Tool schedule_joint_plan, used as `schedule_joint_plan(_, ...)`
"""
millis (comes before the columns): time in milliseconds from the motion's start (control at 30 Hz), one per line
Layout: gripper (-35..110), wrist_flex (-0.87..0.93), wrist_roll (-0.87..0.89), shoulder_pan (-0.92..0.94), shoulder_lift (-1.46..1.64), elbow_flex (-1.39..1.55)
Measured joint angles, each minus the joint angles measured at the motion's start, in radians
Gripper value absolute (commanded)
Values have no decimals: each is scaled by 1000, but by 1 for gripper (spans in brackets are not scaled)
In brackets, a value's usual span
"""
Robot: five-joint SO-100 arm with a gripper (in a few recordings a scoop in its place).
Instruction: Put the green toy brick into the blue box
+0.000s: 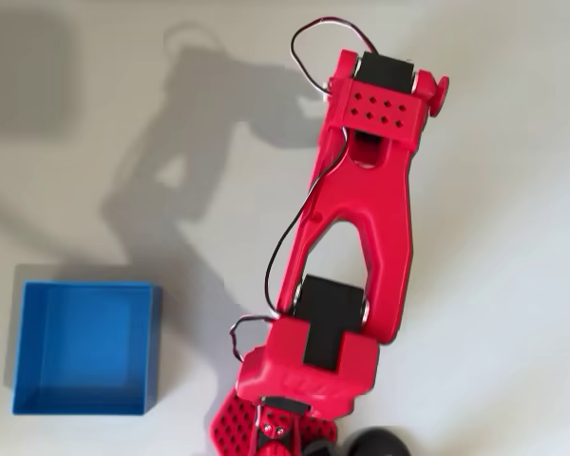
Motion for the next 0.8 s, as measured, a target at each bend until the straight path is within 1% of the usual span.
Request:
schedule_joint_plan(300, 21, 0, 9, 0, -133, -117)
schedule_joint_plan(800, 15, 0, -2, 0, -213, -140)
